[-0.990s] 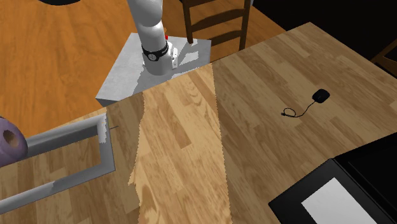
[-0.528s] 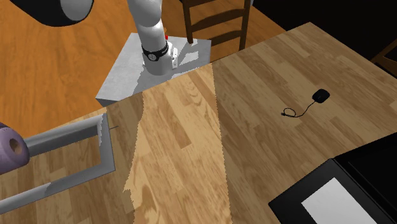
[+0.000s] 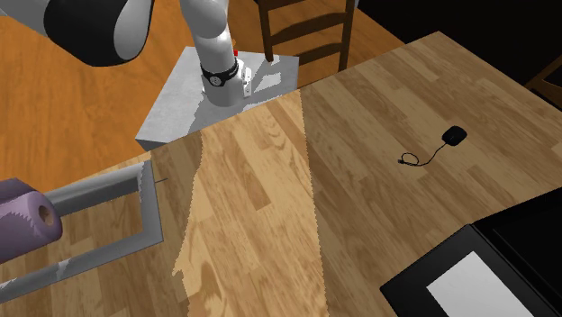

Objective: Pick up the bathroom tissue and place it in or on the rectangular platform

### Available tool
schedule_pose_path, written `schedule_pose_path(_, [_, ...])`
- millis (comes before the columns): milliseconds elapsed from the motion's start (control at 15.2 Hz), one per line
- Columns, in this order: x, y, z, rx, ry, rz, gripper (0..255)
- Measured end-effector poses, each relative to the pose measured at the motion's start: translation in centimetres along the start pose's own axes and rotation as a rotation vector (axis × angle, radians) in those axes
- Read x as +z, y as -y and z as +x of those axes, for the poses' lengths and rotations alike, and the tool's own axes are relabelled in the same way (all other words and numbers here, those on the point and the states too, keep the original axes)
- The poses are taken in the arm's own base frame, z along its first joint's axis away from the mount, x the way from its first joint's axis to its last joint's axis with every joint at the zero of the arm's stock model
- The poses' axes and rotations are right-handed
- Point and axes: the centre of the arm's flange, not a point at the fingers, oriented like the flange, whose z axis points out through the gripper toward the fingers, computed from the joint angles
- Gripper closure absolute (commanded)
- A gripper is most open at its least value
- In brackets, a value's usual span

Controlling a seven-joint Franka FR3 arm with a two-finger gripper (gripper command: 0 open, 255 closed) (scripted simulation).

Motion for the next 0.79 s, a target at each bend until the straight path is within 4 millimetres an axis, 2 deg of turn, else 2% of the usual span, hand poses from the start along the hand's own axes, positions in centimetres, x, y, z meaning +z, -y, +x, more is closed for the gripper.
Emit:
schedule_pose_path(462, [3.0, -0.3, -2.3, 0.0, -0.001, 0.0, 255])
schedule_pose_path(792, [3.8, -0.3, -3.0, 0.004, -0.007, 0.001, 255])
